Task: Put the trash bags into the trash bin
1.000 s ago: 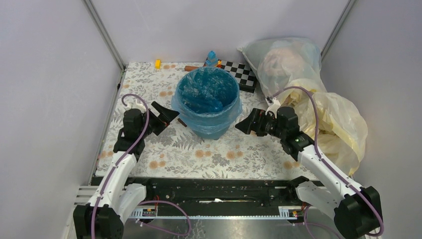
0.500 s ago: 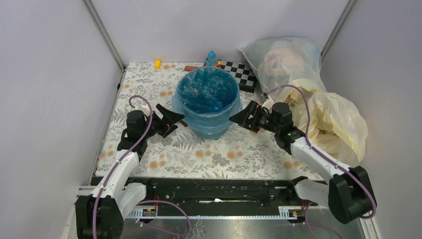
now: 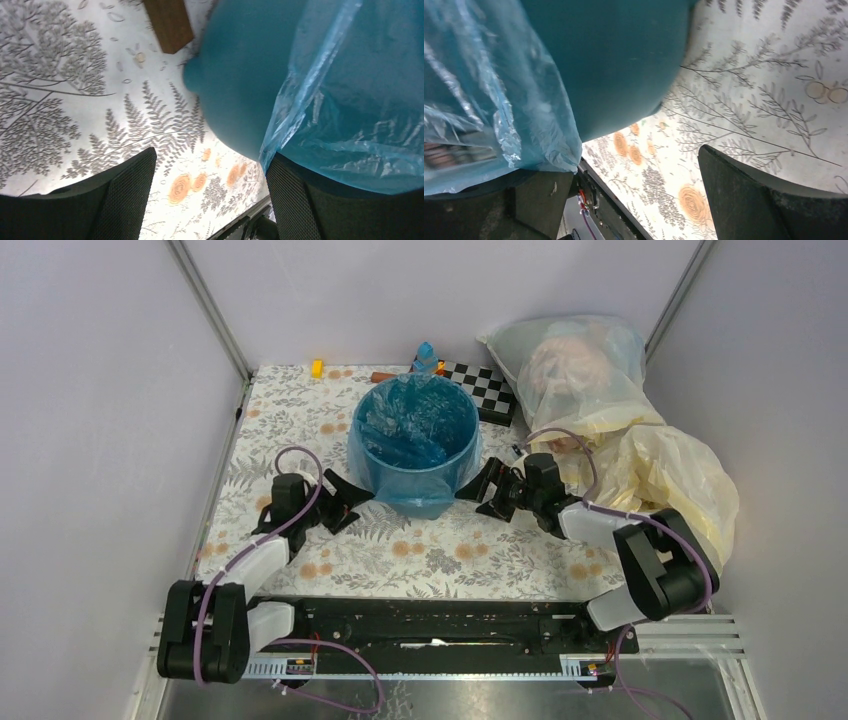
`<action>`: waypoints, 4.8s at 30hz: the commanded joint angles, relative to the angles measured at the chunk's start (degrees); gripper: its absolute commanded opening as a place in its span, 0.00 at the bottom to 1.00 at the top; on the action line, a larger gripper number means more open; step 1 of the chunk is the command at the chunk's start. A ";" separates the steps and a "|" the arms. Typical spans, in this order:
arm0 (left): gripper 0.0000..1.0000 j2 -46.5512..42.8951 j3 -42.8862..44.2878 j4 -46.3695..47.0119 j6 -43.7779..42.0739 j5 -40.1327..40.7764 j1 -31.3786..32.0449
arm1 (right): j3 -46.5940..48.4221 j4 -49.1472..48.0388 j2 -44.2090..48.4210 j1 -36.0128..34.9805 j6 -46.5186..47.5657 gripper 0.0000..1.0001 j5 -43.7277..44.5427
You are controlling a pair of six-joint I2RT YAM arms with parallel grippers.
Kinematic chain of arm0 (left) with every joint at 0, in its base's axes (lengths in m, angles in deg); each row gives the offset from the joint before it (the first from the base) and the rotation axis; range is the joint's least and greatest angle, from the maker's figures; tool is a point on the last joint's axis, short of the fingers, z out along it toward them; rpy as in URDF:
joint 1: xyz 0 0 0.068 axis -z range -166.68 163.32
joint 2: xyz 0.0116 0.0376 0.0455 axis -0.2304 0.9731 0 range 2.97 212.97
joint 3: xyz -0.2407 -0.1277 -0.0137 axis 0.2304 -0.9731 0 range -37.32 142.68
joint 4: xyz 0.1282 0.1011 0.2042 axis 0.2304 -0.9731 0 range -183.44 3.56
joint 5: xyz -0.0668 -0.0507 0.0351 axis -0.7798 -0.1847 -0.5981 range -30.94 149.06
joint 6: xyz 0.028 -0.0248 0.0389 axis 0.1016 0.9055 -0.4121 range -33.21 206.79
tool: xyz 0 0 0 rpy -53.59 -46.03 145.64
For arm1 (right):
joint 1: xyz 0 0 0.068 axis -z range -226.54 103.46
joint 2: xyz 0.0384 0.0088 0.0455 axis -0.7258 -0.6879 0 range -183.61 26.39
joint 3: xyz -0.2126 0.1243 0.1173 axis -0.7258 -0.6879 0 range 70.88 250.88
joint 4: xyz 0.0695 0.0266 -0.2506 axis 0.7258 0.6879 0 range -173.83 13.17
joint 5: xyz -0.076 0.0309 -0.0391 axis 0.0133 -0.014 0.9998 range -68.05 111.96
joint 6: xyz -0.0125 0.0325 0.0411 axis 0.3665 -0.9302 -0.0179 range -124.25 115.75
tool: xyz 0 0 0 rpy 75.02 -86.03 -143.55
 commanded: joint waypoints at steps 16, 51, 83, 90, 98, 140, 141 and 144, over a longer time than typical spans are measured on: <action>0.92 -12.04 3.28 -10.62 -7.28 17.80 0.02 | 2.24 11.46 14.01 -0.16 13.94 1.00 17.65; 0.87 15.35 21.92 11.38 -0.28 3.84 -6.15 | 83.89 69.76 -24.88 -20.92 49.02 0.00 27.15; 0.92 25.40 19.70 15.10 -3.64 10.25 -3.77 | 80.63 70.71 -42.96 -20.61 52.90 0.00 21.62; 0.95 17.06 17.31 11.46 -3.17 13.78 -3.72 | 80.30 72.23 -44.49 -20.30 53.01 0.00 20.49; 0.96 10.11 17.15 8.65 -3.20 14.62 -3.83 | 79.23 72.66 -46.19 -19.77 52.82 0.00 19.87; 0.97 8.04 30.49 4.55 -4.80 10.25 -3.68 | 84.16 75.02 -57.47 -19.18 51.01 0.00 17.95; 0.97 9.14 31.73 4.37 -4.50 10.26 -3.68 | 84.16 75.03 -57.39 -19.23 50.97 0.00 17.96; 0.97 12.82 34.32 3.62 -1.05 10.96 -3.68 | 83.94 75.05 -57.19 -19.23 50.97 0.00 18.30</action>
